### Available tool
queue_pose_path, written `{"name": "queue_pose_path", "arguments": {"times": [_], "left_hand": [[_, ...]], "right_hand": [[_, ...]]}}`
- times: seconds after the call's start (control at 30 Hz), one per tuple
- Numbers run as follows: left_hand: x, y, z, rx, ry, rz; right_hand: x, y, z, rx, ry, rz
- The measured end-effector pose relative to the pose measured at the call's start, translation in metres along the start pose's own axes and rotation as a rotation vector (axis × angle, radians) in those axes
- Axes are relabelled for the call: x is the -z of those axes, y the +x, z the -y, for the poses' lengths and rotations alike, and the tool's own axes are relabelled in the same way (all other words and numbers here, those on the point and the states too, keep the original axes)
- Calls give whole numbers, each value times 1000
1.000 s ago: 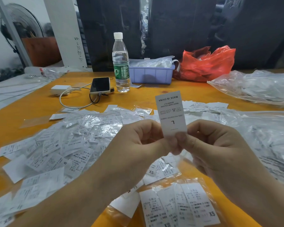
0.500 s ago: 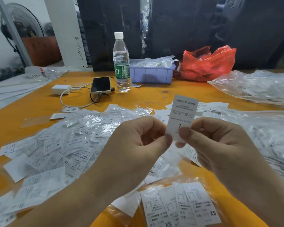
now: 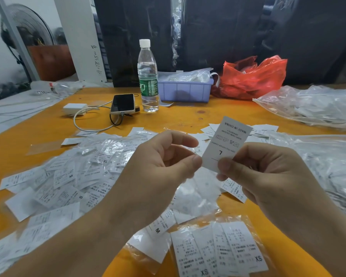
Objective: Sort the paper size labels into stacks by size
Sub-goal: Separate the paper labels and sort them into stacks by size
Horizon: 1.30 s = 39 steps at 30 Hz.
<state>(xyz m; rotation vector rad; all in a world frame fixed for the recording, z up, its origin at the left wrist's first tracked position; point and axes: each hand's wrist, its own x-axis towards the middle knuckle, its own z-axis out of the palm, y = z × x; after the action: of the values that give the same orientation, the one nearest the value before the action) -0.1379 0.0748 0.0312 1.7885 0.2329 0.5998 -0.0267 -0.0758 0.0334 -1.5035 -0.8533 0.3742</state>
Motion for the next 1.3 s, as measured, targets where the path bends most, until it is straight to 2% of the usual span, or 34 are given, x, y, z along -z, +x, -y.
{"name": "queue_pose_path", "arguments": {"times": [0.13, 0.3, 0.57, 0.9, 1.0, 1.3], "left_hand": [[0, 0, -2, 34, -98, 14], [-1, 0, -1, 106, -110, 124], [2, 1, -2, 48, -74, 35], [0, -1, -3, 41, -58, 75], [0, 0, -3, 45, -65, 72], [0, -2, -4, 46, -76, 78]], "right_hand": [[0, 1, -1, 19, 5, -16], [0, 1, 2, 37, 19, -9], [0, 0, 3, 26, 20, 20], [-1, -2, 2, 37, 33, 113], [1, 0, 0, 10, 122, 122], [-1, -2, 1, 26, 65, 144]]}}
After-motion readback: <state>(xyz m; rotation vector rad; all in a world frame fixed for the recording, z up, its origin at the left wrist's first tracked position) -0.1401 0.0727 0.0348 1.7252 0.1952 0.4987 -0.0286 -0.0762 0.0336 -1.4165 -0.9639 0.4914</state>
